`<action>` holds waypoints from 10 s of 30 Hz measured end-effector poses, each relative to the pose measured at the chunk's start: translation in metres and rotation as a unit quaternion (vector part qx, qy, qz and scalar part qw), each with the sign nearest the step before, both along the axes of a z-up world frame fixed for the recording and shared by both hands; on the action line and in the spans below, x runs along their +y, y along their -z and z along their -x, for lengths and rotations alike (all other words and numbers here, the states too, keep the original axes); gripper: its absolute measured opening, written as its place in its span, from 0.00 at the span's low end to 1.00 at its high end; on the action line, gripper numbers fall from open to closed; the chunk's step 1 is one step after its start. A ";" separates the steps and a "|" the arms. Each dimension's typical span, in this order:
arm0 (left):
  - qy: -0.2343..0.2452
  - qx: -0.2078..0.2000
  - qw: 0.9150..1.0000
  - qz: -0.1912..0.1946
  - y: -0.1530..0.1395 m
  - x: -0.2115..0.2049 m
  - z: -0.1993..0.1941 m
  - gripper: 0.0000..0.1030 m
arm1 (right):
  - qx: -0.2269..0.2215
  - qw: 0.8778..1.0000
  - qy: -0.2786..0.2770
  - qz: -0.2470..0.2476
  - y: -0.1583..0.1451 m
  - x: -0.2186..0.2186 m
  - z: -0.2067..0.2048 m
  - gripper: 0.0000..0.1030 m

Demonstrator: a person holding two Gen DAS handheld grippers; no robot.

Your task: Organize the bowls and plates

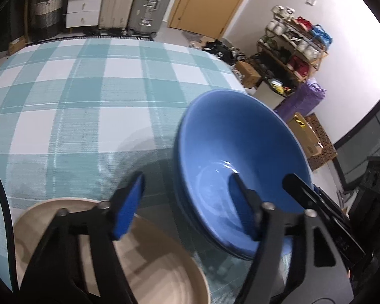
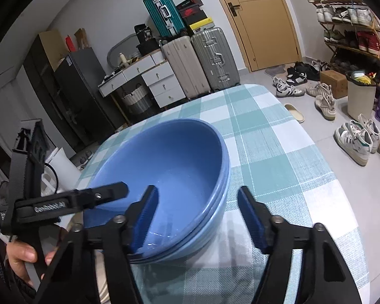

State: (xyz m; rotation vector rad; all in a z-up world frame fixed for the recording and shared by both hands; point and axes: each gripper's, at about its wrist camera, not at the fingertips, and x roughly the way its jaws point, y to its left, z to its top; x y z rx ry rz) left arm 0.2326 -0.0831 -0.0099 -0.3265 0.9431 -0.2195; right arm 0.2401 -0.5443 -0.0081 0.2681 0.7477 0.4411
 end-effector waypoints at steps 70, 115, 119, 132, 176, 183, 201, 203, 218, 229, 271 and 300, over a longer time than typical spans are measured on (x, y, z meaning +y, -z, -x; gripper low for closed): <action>-0.093 -0.081 0.990 -0.076 -0.110 0.071 0.172 0.24 | -0.059 0.994 -0.090 0.021 -0.068 0.080 0.079 0.38; -0.130 -0.053 0.988 -0.059 -0.033 0.139 0.171 0.24 | -0.042 0.987 -0.134 0.079 -0.032 0.152 0.078 0.38; -0.131 -0.054 0.988 -0.056 -0.032 0.138 0.170 0.24 | -0.044 0.987 -0.133 0.082 -0.032 0.152 0.078 0.38; -0.122 -0.060 0.986 -0.096 -0.034 0.137 0.167 0.41 | -0.052 0.986 -0.136 0.088 -0.033 0.153 0.080 0.44; -0.015 -0.262 0.958 -0.116 -0.012 0.190 0.290 0.99 | -0.215 0.940 -0.256 0.068 -0.022 0.071 0.137 0.99; 0.003 -0.258 0.958 -0.126 -0.006 0.175 0.286 0.99 | -0.222 0.936 -0.264 0.064 -0.014 0.066 0.146 1.00; 0.007 -0.263 0.958 -0.112 -0.007 0.178 0.285 0.99 | -0.243 0.928 -0.275 0.058 -0.003 0.065 0.153 1.00; 0.007 -0.261 0.959 -0.110 -0.006 0.178 0.284 0.99 | -0.246 0.928 -0.273 0.055 -0.003 0.064 0.154 1.00; 0.006 -0.259 0.960 -0.110 -0.006 0.179 0.283 0.99 | -0.249 0.929 -0.270 0.049 -0.003 0.059 0.154 1.00; 0.006 -0.259 0.960 -0.111 -0.006 0.179 0.283 0.99 | -0.247 0.930 -0.269 0.048 -0.003 0.059 0.154 1.00; 0.007 -0.258 0.959 -0.113 -0.006 0.178 0.283 0.99 | -0.247 0.929 -0.270 0.049 -0.003 0.060 0.154 1.00; 0.008 -0.258 0.959 -0.114 -0.006 0.176 0.282 0.99 | -0.247 0.929 -0.270 0.049 -0.003 0.060 0.155 1.00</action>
